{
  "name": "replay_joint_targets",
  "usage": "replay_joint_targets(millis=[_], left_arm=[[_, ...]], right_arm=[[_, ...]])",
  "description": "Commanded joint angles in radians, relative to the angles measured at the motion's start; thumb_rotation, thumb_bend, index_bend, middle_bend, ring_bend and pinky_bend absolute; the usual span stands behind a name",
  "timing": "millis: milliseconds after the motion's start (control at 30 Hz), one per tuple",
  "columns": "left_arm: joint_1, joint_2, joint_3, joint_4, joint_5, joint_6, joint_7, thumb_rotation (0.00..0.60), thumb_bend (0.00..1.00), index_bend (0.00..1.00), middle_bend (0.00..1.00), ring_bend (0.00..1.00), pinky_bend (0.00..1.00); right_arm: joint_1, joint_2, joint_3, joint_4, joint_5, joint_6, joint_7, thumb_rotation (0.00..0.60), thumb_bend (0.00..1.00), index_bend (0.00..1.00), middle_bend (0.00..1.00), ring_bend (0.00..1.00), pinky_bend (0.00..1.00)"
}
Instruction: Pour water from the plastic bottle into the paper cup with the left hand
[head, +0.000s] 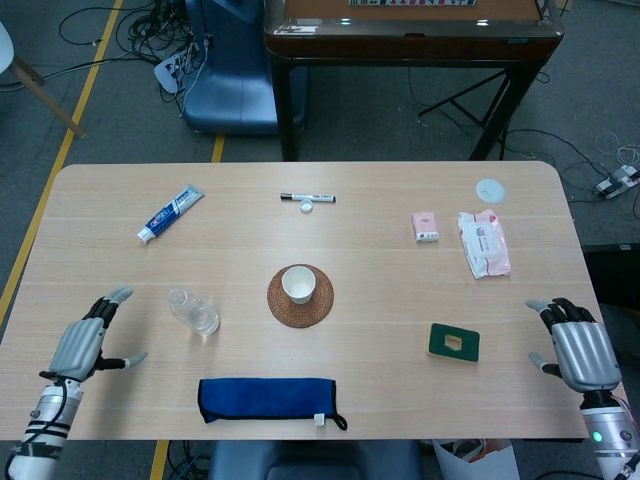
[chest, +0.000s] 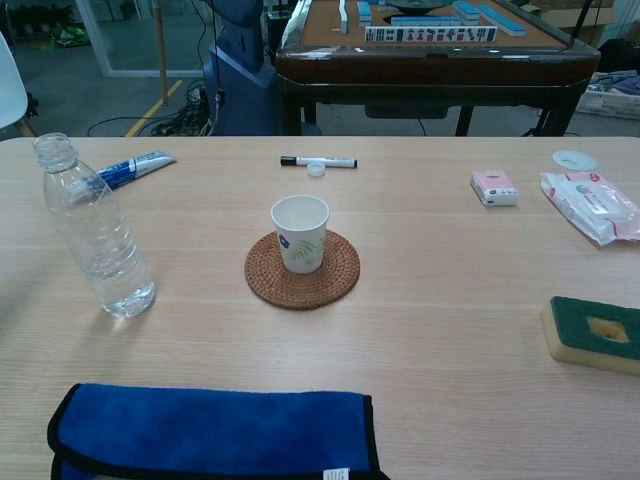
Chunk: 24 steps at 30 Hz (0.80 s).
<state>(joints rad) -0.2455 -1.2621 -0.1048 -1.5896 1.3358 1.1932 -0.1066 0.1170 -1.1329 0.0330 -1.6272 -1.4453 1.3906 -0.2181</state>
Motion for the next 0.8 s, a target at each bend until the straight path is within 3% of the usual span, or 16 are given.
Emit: replay_joint_targets(millis=[33,500,800], left_arm=[[-0.030,-0.020,-0.015,0.006,-0.031,-0.053,-0.052,0.600,0.04,0.00,0.05,0.08,0.26],[-0.110,-0.107,-0.056,0.036,-0.073,-0.144,-0.150,0.600,0.04,0.00,0.03,0.06,0.24],[-0.146,-0.159,-0.063,0.037,-0.100,-0.173,-0.140,0.600,0.03,0.00,0.03,0.06,0.24]], right_arm=[[0.001,-0.001,0.001,0.001,0.002,-0.003,-0.001,0.600,0.01,0.27,0.32,0.20,0.33],[0.000,0.005,0.000,-0.006,0.000,-0.006,0.001,0.600,0.01,0.27,0.32,0.20,0.33],[-0.003,0.013,0.001,-0.009,-0.004,0.001,0.014,0.600,0.01,0.27,0.32,0.20,0.33]])
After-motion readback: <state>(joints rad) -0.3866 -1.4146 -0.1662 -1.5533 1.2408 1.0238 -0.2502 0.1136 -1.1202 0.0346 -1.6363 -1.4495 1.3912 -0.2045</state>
